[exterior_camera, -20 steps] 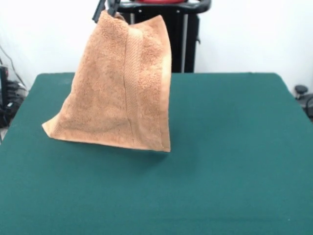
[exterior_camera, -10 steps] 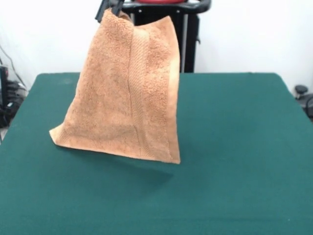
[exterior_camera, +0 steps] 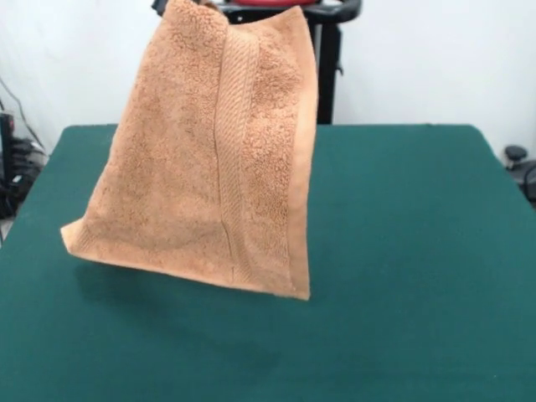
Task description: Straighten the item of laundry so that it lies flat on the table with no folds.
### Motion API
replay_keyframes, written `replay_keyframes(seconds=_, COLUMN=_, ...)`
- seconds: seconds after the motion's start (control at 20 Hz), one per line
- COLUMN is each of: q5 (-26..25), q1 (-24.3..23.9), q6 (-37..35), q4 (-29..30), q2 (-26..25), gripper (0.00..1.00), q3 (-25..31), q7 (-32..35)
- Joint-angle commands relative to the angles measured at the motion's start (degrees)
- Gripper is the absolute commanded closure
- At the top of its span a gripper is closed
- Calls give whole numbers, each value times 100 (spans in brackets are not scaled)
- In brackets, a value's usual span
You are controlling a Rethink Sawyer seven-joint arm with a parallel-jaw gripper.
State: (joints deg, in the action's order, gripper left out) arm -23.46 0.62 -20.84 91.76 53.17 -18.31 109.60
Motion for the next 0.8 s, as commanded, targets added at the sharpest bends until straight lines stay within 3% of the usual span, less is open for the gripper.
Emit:
replay_keyframes(seconds=0.05, q5=194, q1=177, q6=-684, q4=-587, q2=-407, gripper=100, q3=444, q7=479)
replay_keyframes(seconds=0.8, q5=-21, q1=269, q6=222, q4=-341, q2=-1019, gripper=100, q3=190, q7=913)
